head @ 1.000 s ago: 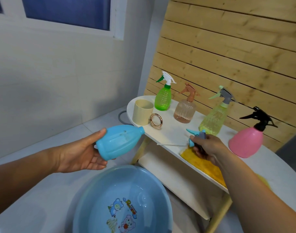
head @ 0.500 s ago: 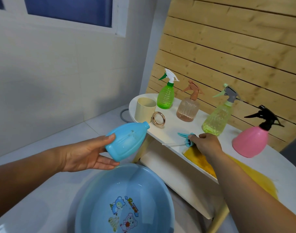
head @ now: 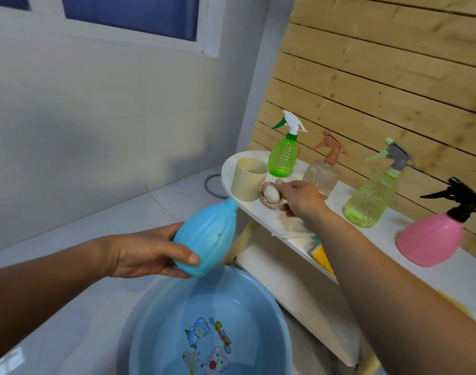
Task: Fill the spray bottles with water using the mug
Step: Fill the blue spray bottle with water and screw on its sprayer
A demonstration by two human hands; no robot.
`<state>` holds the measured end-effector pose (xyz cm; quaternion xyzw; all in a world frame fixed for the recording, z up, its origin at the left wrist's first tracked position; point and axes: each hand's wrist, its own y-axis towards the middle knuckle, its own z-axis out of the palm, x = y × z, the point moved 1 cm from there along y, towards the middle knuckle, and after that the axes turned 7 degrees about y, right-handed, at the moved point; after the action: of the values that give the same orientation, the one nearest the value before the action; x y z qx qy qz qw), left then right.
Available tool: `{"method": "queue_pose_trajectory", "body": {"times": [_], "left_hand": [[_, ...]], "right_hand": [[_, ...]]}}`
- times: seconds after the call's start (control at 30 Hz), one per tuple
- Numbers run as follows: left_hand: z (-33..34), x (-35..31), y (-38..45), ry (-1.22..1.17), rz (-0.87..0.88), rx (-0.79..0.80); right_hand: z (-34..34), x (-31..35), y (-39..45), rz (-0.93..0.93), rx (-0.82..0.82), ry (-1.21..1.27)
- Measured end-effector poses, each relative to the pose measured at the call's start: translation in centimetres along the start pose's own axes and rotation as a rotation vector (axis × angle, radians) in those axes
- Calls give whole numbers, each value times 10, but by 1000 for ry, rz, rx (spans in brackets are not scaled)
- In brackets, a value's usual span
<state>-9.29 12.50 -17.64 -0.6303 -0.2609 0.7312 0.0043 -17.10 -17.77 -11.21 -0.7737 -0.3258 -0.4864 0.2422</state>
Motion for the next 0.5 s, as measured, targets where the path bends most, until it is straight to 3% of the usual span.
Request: {"method": "queue_pose_trajectory", "body": {"times": [0.23,0.5], "left_hand": [[-8,9,-2,189,37,-81],[-14,16,-3,385,120,-184]], "right_hand": [[25,1,15,193,98,139],[32,20,-14,25,113,67]]}}
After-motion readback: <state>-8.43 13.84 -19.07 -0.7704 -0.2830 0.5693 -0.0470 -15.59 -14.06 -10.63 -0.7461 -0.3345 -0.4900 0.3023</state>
